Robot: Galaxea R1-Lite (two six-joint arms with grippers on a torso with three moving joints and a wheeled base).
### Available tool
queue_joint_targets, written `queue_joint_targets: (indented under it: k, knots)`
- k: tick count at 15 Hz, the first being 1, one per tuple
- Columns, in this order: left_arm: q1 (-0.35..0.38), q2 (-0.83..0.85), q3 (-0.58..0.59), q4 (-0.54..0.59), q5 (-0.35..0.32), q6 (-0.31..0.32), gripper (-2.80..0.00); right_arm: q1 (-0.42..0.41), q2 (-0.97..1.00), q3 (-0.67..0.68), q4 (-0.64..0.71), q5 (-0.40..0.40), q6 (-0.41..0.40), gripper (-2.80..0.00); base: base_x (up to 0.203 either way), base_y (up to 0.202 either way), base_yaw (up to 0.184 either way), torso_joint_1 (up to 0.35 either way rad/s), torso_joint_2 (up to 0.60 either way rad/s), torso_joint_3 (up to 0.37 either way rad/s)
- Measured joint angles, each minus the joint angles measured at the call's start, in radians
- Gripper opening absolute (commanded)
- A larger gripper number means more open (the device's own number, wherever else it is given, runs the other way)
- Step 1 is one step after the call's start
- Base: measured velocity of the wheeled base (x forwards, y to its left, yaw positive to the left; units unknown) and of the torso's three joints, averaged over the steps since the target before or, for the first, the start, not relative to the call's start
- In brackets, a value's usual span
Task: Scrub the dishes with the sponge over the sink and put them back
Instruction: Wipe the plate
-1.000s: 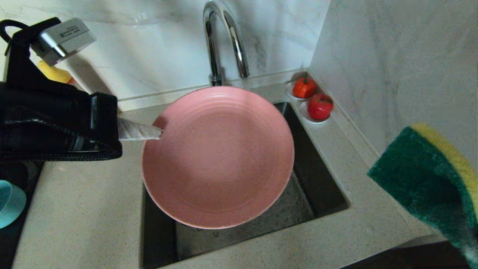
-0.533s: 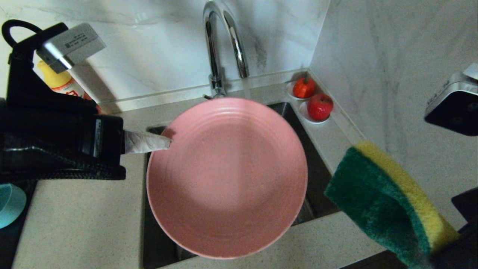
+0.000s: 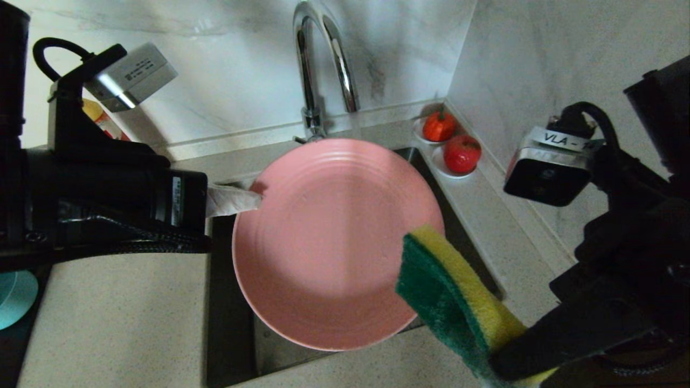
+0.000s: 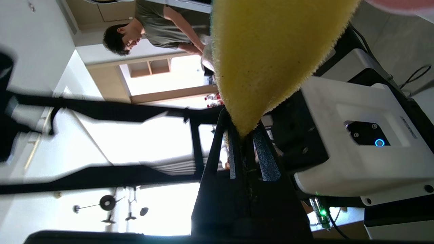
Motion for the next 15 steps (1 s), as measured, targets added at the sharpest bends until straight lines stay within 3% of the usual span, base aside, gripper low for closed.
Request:
queue_joint_targets:
  k: [15]
  knots:
    - [0.0,0.022,0.02,-0.054,-0.001,-0.012,-2.8,0.092,0.298,-0.239,0.005,0.009,0.011,-2.8,0.0,0.0,0.0,0.0,0.0,0.0]
